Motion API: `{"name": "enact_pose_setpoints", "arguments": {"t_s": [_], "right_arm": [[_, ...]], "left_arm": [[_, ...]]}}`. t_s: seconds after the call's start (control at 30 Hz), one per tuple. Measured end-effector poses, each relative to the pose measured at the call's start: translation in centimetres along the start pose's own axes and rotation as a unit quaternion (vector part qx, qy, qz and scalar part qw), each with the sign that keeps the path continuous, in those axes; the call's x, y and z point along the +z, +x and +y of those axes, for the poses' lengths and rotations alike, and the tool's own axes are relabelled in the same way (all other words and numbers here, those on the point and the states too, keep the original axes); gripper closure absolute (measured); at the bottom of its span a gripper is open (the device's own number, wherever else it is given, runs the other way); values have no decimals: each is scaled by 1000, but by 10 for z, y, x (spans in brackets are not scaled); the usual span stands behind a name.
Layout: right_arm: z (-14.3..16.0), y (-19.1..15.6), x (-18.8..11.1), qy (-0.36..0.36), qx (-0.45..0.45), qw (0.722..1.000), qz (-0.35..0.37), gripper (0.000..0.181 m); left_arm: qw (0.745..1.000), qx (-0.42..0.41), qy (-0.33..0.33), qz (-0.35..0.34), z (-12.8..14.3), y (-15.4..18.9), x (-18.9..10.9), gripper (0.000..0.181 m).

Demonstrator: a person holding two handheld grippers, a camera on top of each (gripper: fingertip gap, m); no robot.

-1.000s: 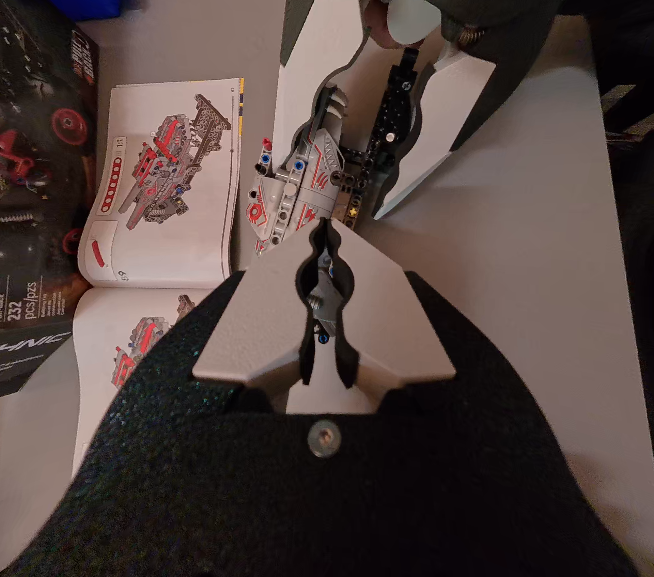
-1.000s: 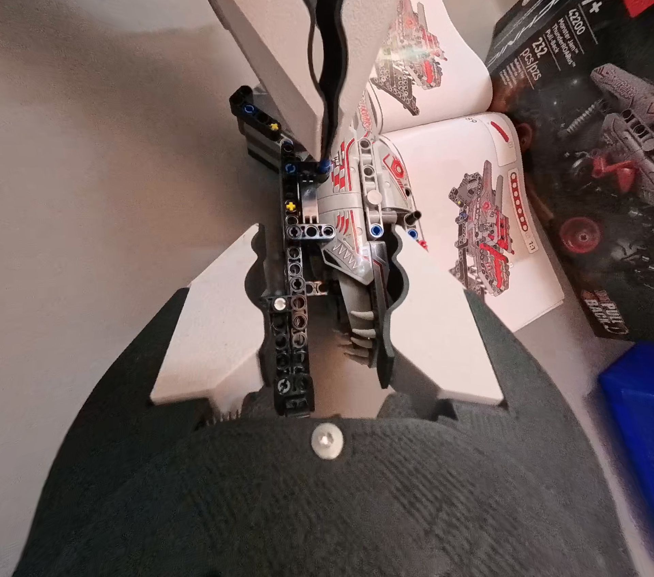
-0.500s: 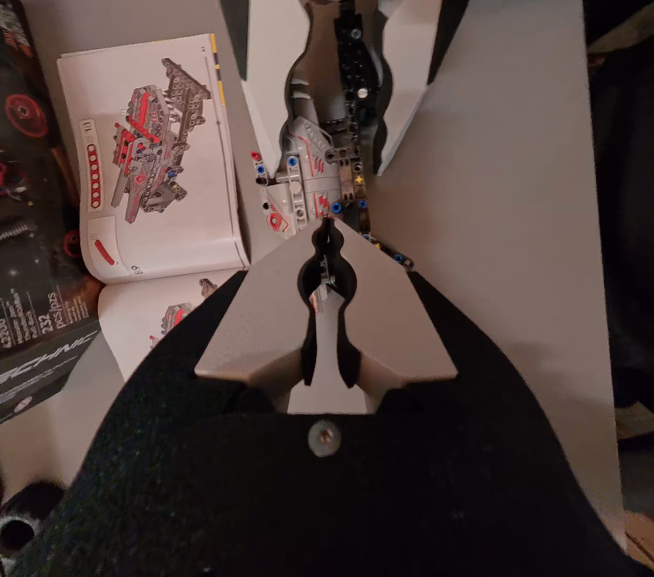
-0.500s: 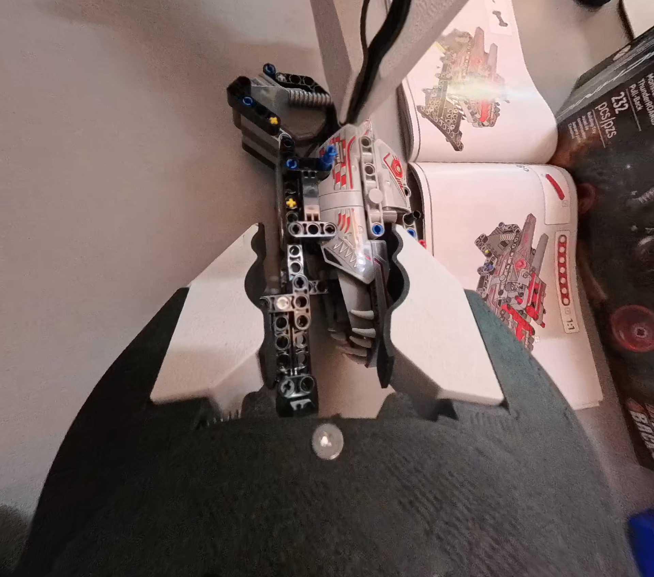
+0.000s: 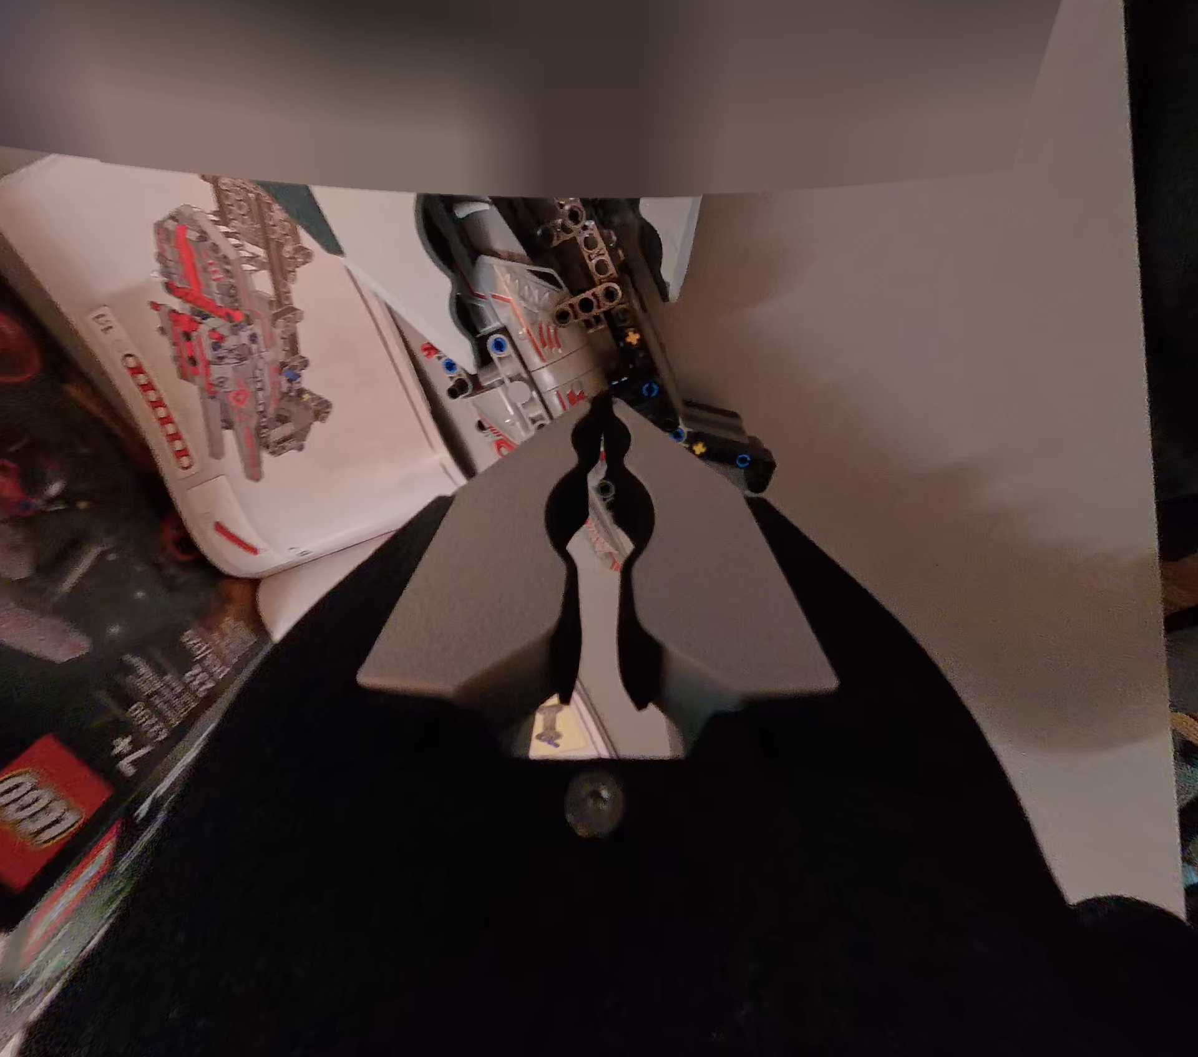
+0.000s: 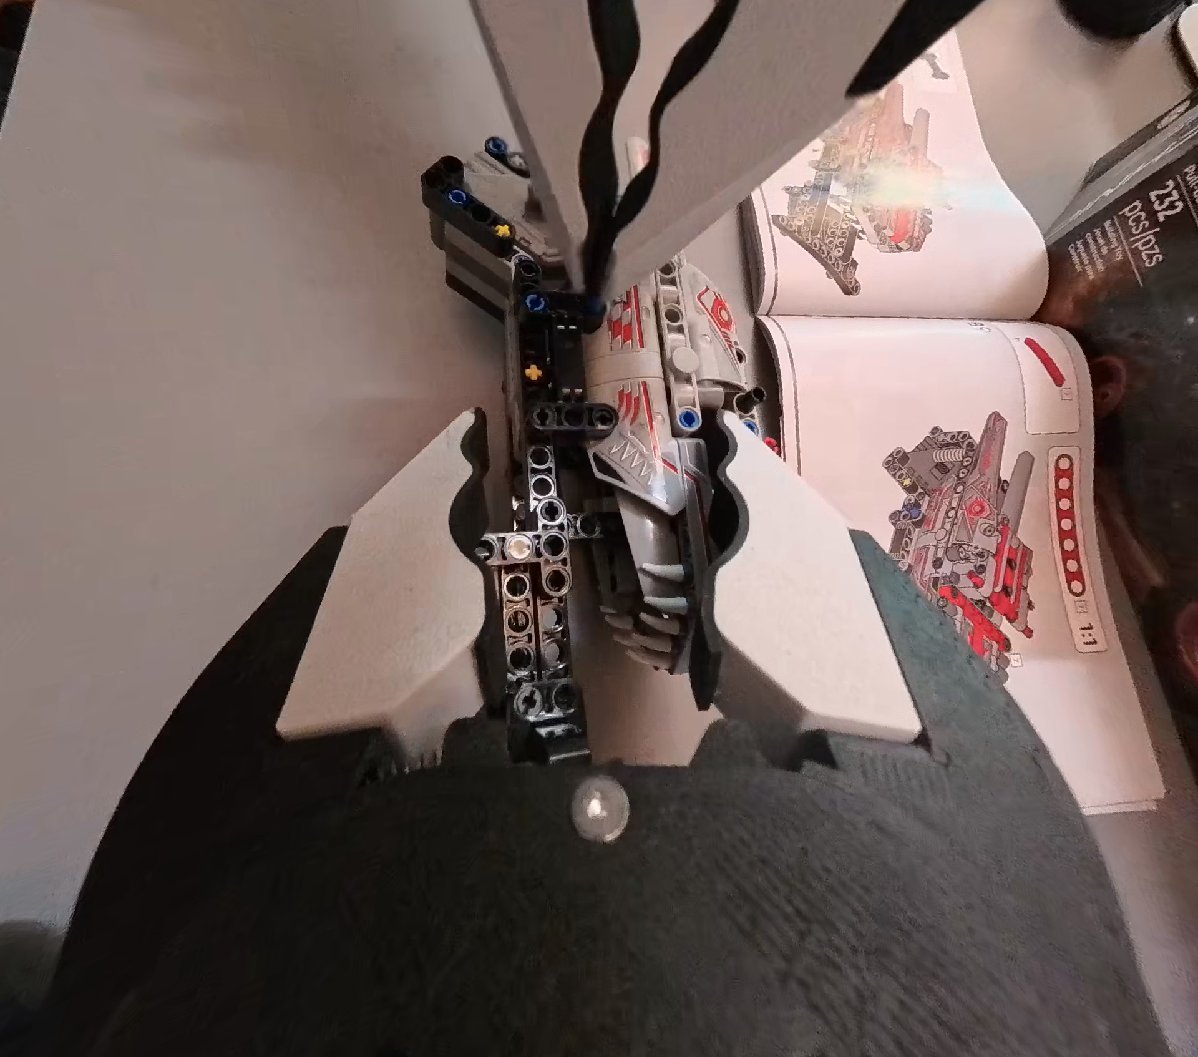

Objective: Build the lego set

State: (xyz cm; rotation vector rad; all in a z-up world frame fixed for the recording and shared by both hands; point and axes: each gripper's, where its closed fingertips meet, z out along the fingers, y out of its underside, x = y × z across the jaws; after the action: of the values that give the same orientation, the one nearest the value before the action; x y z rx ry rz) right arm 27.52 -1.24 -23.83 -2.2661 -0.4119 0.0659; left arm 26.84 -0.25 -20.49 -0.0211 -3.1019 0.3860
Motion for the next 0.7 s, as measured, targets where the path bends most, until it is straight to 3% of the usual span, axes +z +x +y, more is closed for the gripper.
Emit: {"name": "enact_pose_setpoints", "arguments": {"t_s": [0.03, 0.7], "right_arm": [[0, 0, 0, 0, 0, 1000, 0, 113], [-3, 1, 0, 21, 1, 1000, -3, 114]], "left_arm": [[1000, 1, 1, -6, -1, -2, -4, 181], [997, 61, -57, -5, 8, 1, 1, 181]]}}
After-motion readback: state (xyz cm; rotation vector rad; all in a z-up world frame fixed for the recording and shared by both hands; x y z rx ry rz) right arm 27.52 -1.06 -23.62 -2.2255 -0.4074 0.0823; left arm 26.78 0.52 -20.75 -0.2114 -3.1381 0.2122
